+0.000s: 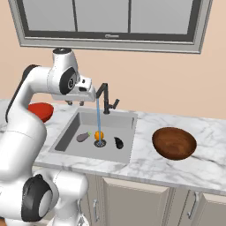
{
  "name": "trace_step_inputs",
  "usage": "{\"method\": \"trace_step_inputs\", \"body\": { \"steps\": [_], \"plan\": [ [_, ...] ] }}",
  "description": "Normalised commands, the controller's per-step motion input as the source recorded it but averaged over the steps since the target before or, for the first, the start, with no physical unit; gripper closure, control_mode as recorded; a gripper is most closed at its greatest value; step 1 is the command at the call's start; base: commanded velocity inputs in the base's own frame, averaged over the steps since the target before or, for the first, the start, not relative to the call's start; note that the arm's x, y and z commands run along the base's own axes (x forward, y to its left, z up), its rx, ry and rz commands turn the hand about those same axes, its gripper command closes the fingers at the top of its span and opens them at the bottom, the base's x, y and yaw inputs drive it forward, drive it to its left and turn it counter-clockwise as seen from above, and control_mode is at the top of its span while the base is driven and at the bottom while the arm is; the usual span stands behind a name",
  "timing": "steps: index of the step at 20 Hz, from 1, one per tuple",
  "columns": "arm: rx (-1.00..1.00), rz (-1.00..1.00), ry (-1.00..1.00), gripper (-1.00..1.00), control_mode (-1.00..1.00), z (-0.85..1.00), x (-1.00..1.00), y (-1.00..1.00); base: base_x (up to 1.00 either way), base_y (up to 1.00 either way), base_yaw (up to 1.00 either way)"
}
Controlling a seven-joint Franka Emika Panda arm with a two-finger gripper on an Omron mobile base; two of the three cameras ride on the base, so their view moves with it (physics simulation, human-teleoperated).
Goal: Pick the eggplants from the sink and place them in one bowl. Place the orange in the other bowl. Then turn off the sink faucet.
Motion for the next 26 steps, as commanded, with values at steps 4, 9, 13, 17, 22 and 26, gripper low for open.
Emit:
{"method": "trace_step_inputs", "body": {
  "steps": [4,9,13,17,22,26],
  "plan": [
    [0.00,0.00,0.01,-1.00,-1.00,-0.23,0.00,0.00,0.00,0.00,0.00],
    [0.00,0.00,0.00,-1.00,-1.00,-0.47,0.00,0.04,0.00,0.00,0.00],
    [0.00,-0.06,-0.03,-1.00,-1.00,-0.50,-0.06,0.03,0.00,0.00,0.00],
    [0.00,-0.17,-0.01,-1.00,-1.00,-0.54,-0.07,0.00,0.00,0.00,0.00],
    [0.09,-0.15,0.00,-1.00,-1.00,-0.50,0.04,0.00,0.00,0.00,0.00],
    [0.13,-0.07,0.02,-1.00,-1.00,-0.47,0.30,0.00,0.00,0.00,0.00]
  ]
}}
